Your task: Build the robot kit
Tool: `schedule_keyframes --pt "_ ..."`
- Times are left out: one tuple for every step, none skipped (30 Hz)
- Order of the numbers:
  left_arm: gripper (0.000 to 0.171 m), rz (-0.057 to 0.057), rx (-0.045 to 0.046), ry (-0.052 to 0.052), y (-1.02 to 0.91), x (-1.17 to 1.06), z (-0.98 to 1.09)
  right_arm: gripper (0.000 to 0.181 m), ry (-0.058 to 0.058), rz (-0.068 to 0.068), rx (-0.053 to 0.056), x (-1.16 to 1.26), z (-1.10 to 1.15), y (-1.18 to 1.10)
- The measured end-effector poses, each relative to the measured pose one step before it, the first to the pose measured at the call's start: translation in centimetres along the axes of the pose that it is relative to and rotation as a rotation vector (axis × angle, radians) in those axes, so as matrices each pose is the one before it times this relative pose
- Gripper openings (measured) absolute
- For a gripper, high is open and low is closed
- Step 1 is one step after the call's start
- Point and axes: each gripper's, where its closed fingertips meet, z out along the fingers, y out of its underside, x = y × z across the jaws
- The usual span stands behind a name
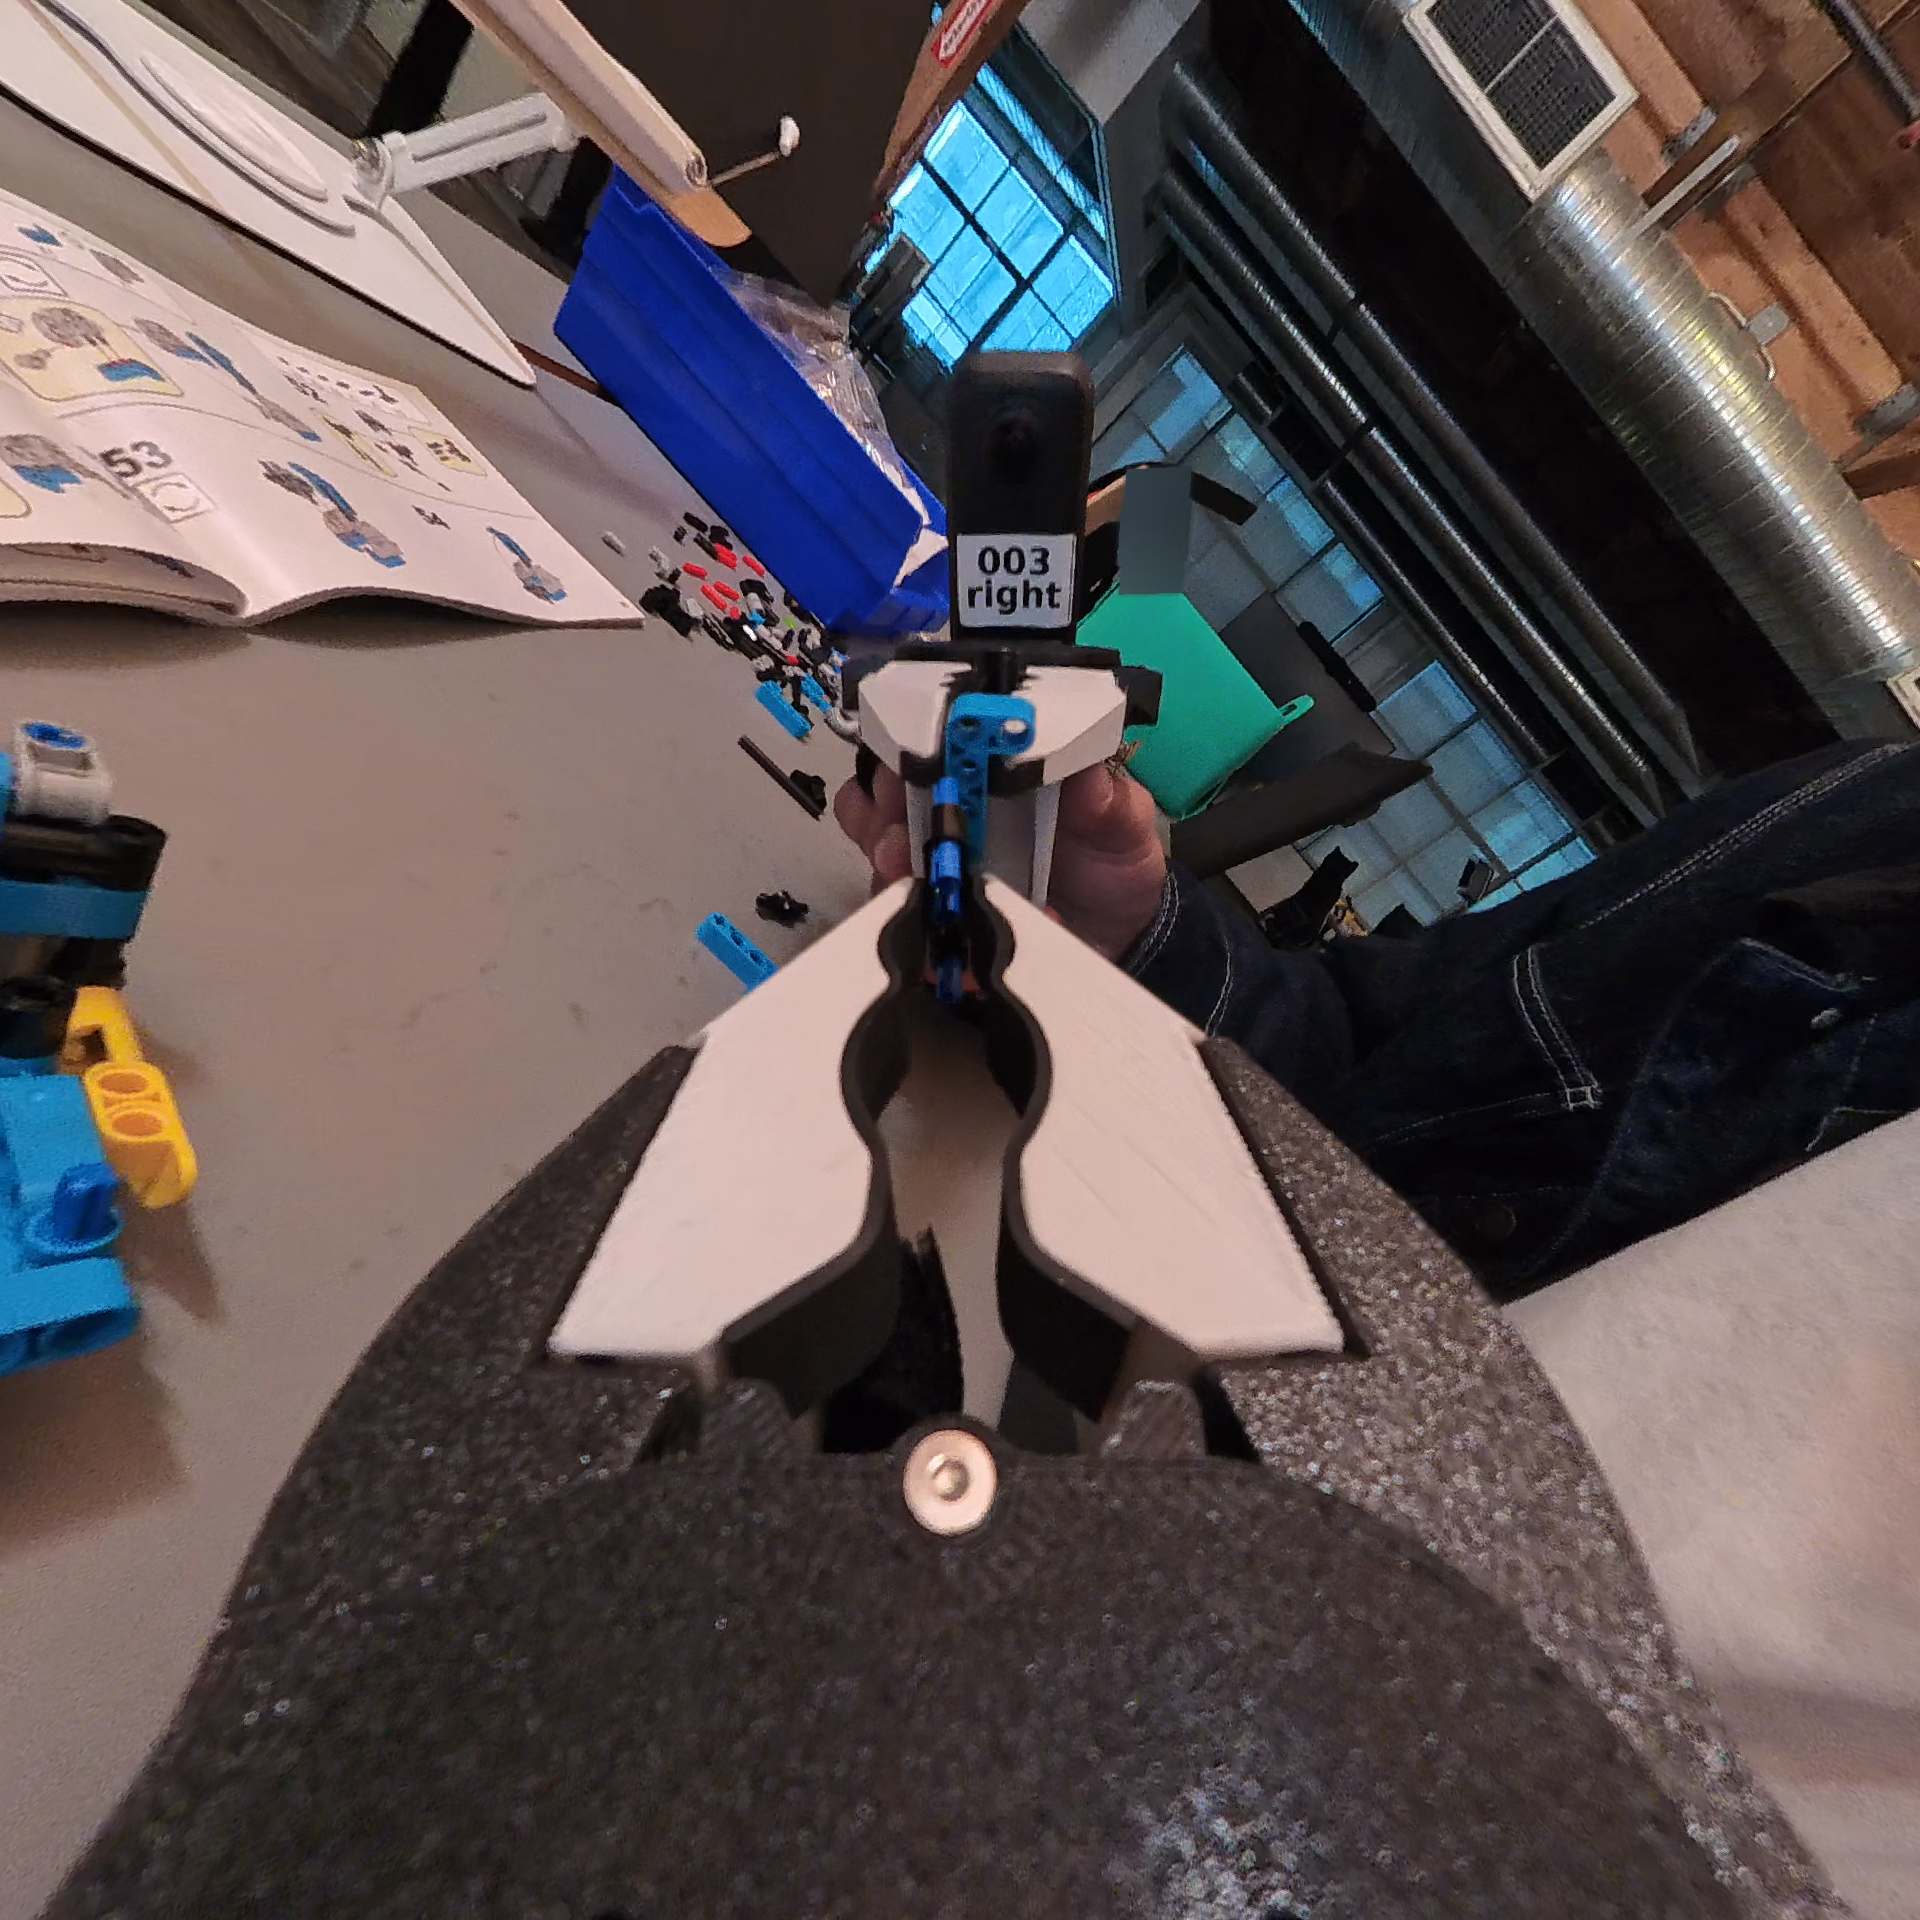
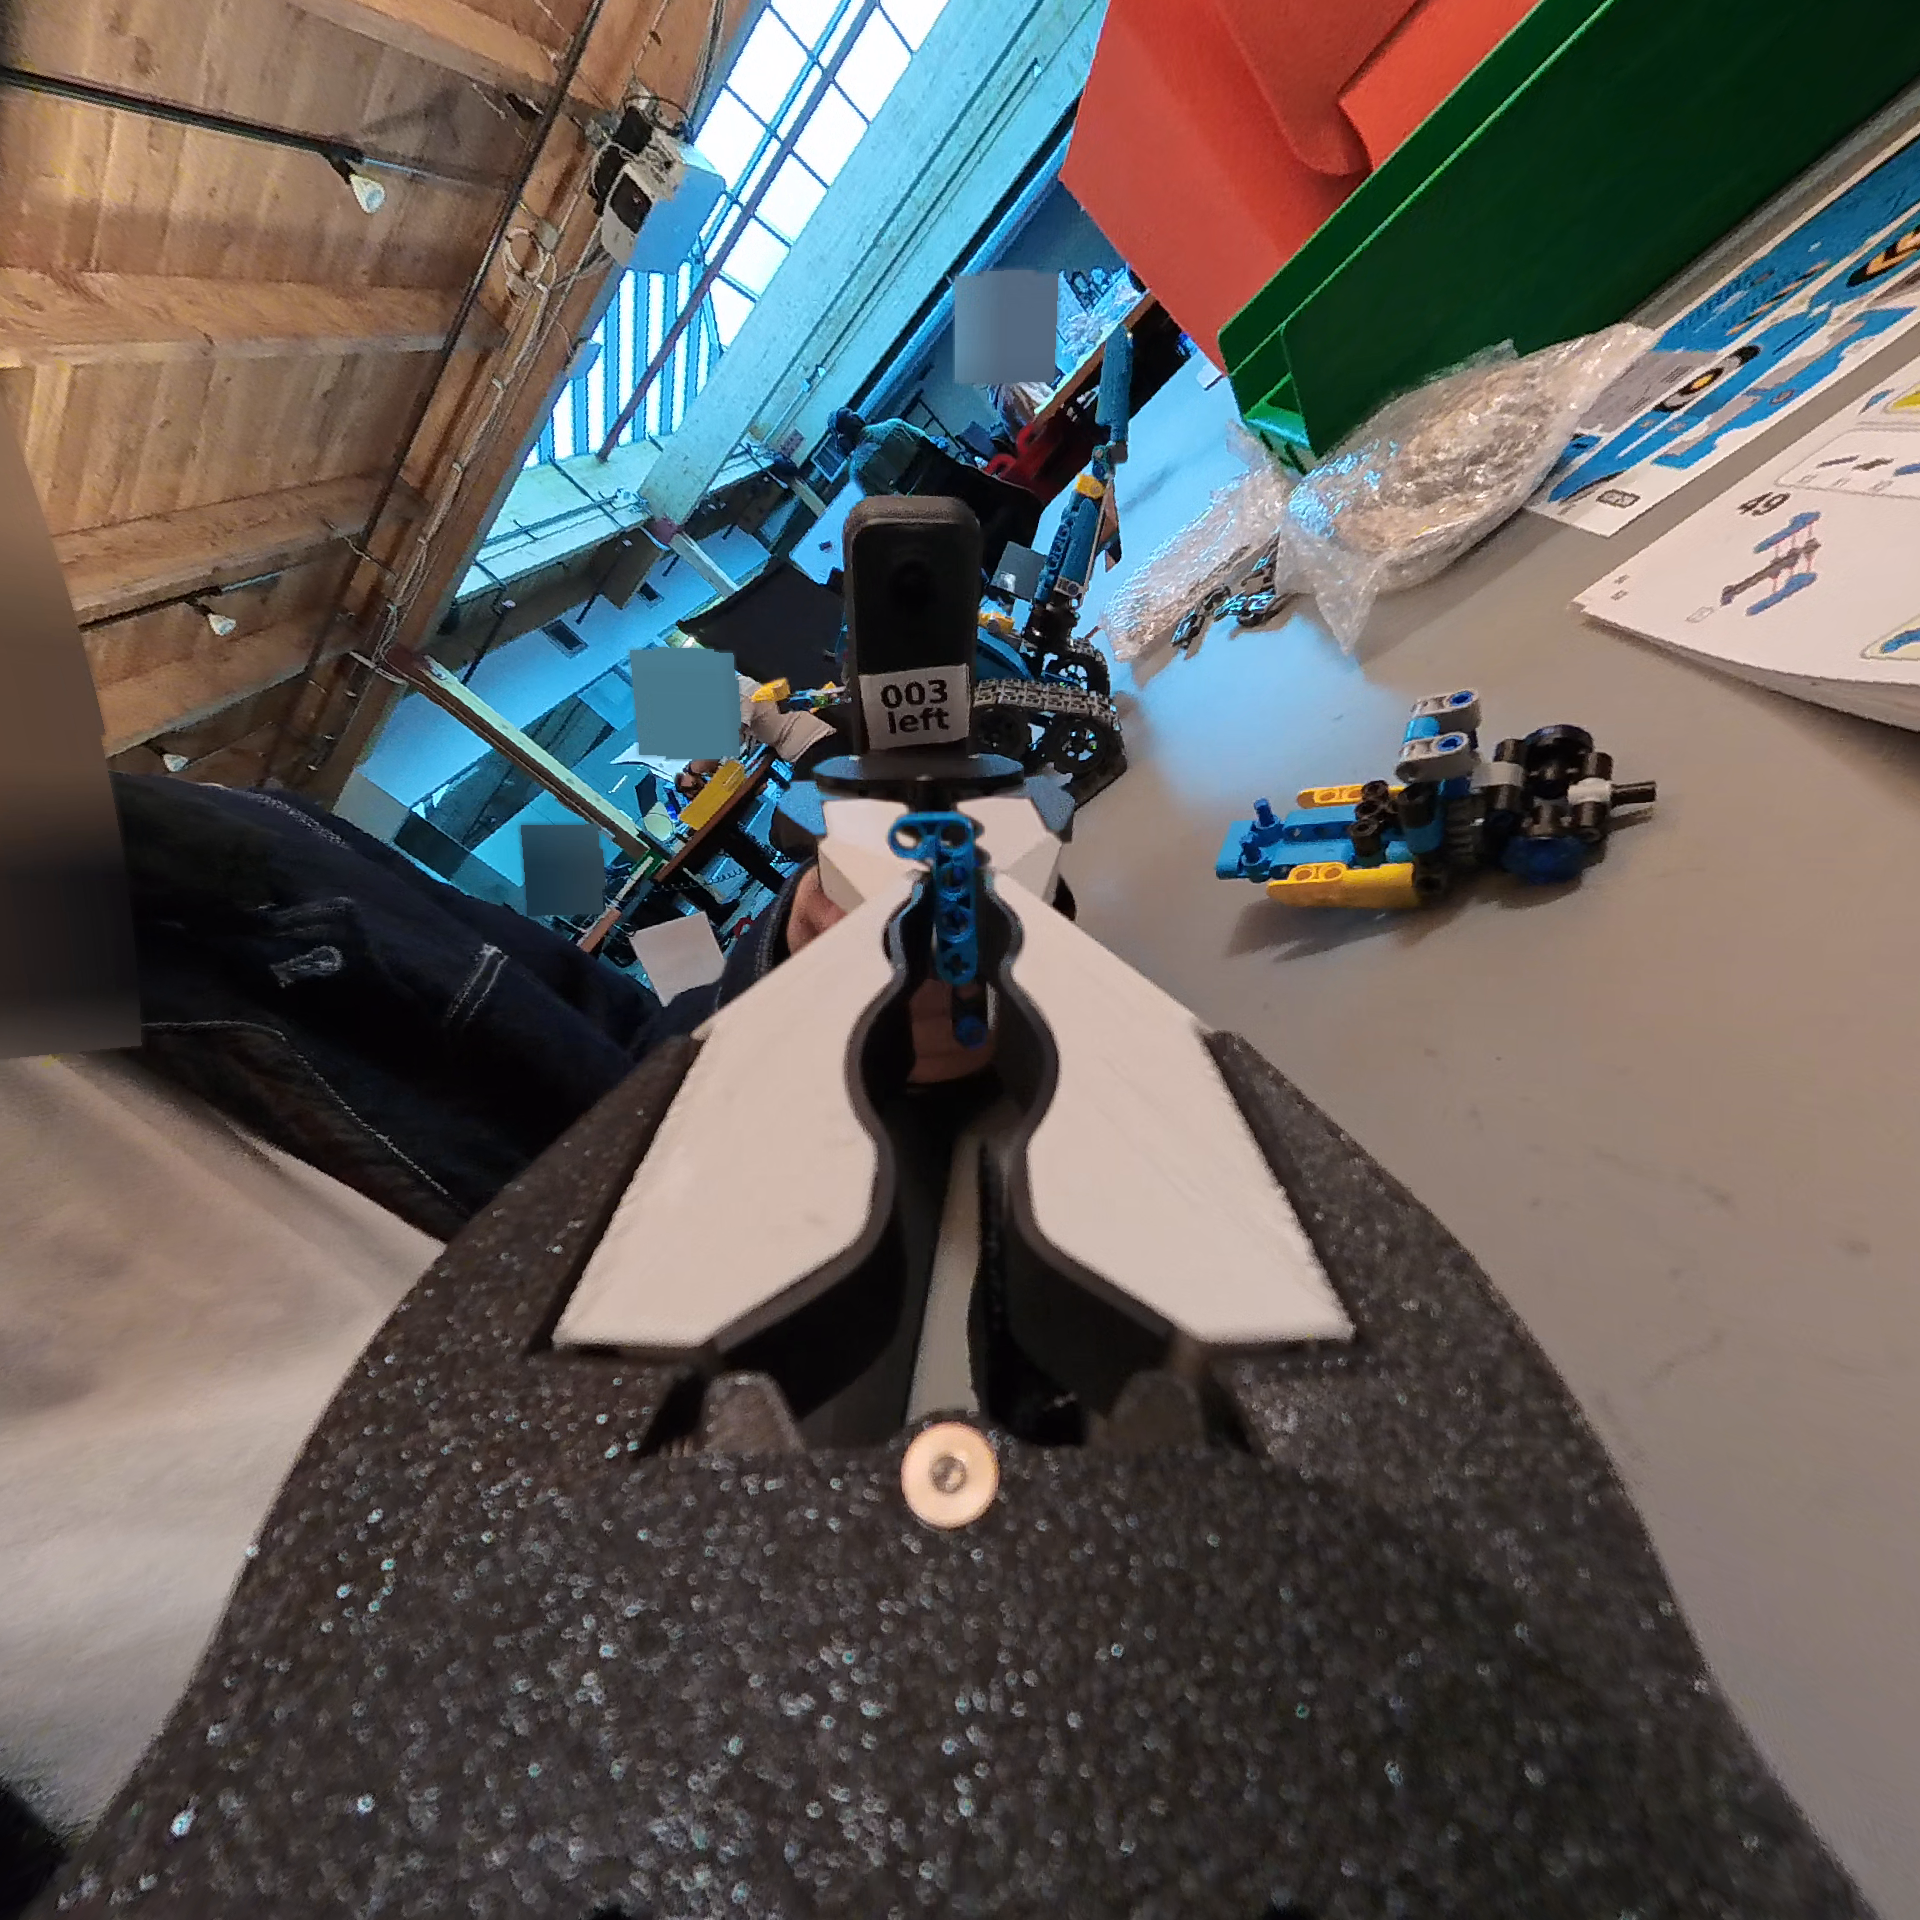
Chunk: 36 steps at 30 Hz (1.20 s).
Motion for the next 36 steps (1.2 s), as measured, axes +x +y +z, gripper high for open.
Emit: schedule_keyframes --pt "0.007 0.0088 -0.01389 -0.0010 0.209 0.077 0.133 0.006 0.0076 -0.0053 -0.0027 0.086 -0.067 -0.007" --pt "0.007 0.0117 -0.00998 0.0009 0.147 0.122 0.084 0.006 0.0091 -0.0068 -0.0062 0.124 -0.093 0.049" --pt "0.007 0.0094 -0.00970 0.0088 0.148 0.230 0.098 0.005 0.0092 -0.0054 -0.0057 0.146 -0.110 0.029" --pt "0.007 0.0089 -0.01073 0.0067 0.162 0.176 0.106 0.006 0.0068 -0.0055 -0.0068 0.106 -0.098 0.050" --pt "0.007 0.0065 -0.01084 -0.0047 0.168 -0.016 0.111 0.006 -0.0012 -0.0037 -0.0056 -0.033 -0.059 0.048" --pt "0.007 0.0024 -0.00739 0.0011 0.115 0.031 0.084 0.006 -0.0037 -0.0002 -0.0048 -0.071 -0.004 0.045" --pt "0.007 0.0013 -0.00103 0.0077 0.016 0.100 0.012 0.006 -0.0030 -0.0030 -0.0041 -0.077 0.022 0.054" --pt "0.007 -0.0027 0.00264 0.0052 -0.040 0.042 -0.036 0.006 -0.0027 -0.0024 -0.0020 -0.091 0.016 0.011" --pt "0.007 -0.0026 0.00178 0.0007 -0.020 -0.011 -0.024 0.006 0.0023 -0.0017 -0.0001 -0.011 -0.001 -0.029" --pt "0.007 0.0012 -0.00161 -0.0011 0.031 -0.015 0.007 0.006 0.0029 -0.0042 -0.0028 0.001 -0.009 0.022" --pt "0.007 0.0009 -0.00221 0.0001 0.027 0.007 0.024 0.006 -0.0007 -0.0024 -0.0036 -0.034 -0.015 0.034" --pt "0.007 -0.0019 -0.00018 0.0005 0.004 -0.008 0.002 0.006 -0.0017 -0.0001 -0.0011 -0.024 -0.018 0.015" --pt "0.007 -0.0042 -0.00010 -0.0020 0.010 -0.078 -0.012 0.006 0.0027 0.0010 -0.0008 0.067 -0.026 0.006" --pt "0.006 -0.0035 -0.00092 0.0003 0.009 -0.034 0.011 0.006 0.0019 0.0024 -0.0008 0.079 -0.016 0.029" --pt "0.006 0.0004 -0.00052 0.0017 0.015 0.029 0.005 0.006 -0.0053 0.0061 0.0008 -0.026 -0.005 0.001" --pt "0.006 0.0007 0.00034 -0.0013 -0.013 -0.017 -0.008 0.006 -0.0046 0.0071 0.0018 -0.015 -0.008 -0.007" --pt "0.007 -0.0028 -0.00066 -0.0014 0.018 -0.048 0.000 0.006 0.0016 0.0031 -0.0008 0.070 -0.006 0.027" --pt "0.007 -0.0027 0.00015 0.0013 -0.001 -0.006 0.006 0.006 0.0009 -0.0011 -0.0007 0.020 -0.015 0.010" --pt "0.007 0.0004 0.00208 0.0011 -0.032 0.024 -0.017 0.006 -0.0017 0.0008 0.0018 -0.015 -0.018 -0.039" --pt "0.007 -0.0004 0.00316 -0.0021 -0.049 -0.033 -0.037 0.005 -0.0016 0.0019 0.0017 -0.022 -0.019 -0.037" --pt "0.007 -0.0048 0.00377 -0.0066 -0.051 -0.162 -0.063 0.006 -0.0048 0.0001 0.0015 -0.076 -0.020 -0.028" --pt "0.007 -0.0088 0.00767 0.0016 -0.133 -0.062 -0.088 0.006 -0.0088 0.0030 0.0046 -0.151 -0.009 -0.085" --pt "0.007 -0.0073 0.00694 0.0069 -0.111 0.031 -0.088 0.006 -0.0084 0.0057 0.0066 -0.123 -0.006 -0.098" --pt "0.007 -0.0026 0.00119 0.0019 -0.019 0.000 -0.016 0.006 -0.0016 0.0033 0.0000 -0.010 0.008 0.008" --pt "0.007 0.0023 -0.00515 -0.0017 0.082 -0.001 0.049 0.006 0.0051 -0.0029 -0.0064 0.081 0.035 0.116" --pt "0.007 0.0048 -0.00799 0.0007 0.134 0.057 0.093 0.006 0.0029 -0.0039 -0.0035 0.027 0.047 0.089" --pt "0.007 0.0031 -0.00316 0.0003 0.043 0.040 0.042 0.006 -0.0030 0.0024 0.0021 -0.051 0.015 -0.022" --pt "0.007 -0.0020 0.00225 -0.0006 -0.029 -0.021 -0.032 0.006 -0.0019 0.0050 0.0032 0.008 -0.021 -0.056" --pt "0.007 -0.0041 0.00201 0.0004 -0.031 -0.041 -0.017 0.006 0.0031 0.0017 -0.0013 0.081 -0.012 0.013" --pt "0.007 -0.0010 -0.00171 0.0004 0.027 0.001 0.019 0.006 0.0055 -0.0006 -0.0046 0.103 -0.013 0.085" --pt "0.007 0.0022 -0.00293 -0.0013 0.046 0.001 0.035 0.006 0.0015 -0.0003 -0.0032 0.038 0.017 0.058" --pt "0.007 0.0004 -0.00041 -0.0007 0.007 -0.011 0.007 0.006 -0.0022 0.0021 0.0017 -0.032 0.001 -0.023" --pt "0.007 -0.0016 0.00054 -0.0011 -0.009 -0.034 -0.013 0.006 -0.0008 0.0011 0.0021 -0.006 -0.026 -0.042" --pt "0.007 -0.0018 0.00098 -0.0014 -0.015 -0.038 -0.010 0.006 0.0012 -0.0012 0.0005 0.010 -0.006 -0.022" --pt "0.007 -0.0017 -0.00034 -0.0036 0.006 -0.051 0.009 0.006 0.0011 -0.0016 -0.0011 0.006 0.003 0.008" --pt "0.007 -0.0010 -0.00271 -0.0073 0.036 -0.110 0.033 0.006 0.0013 -0.0009 -0.0008 0.003 0.015 0.018"
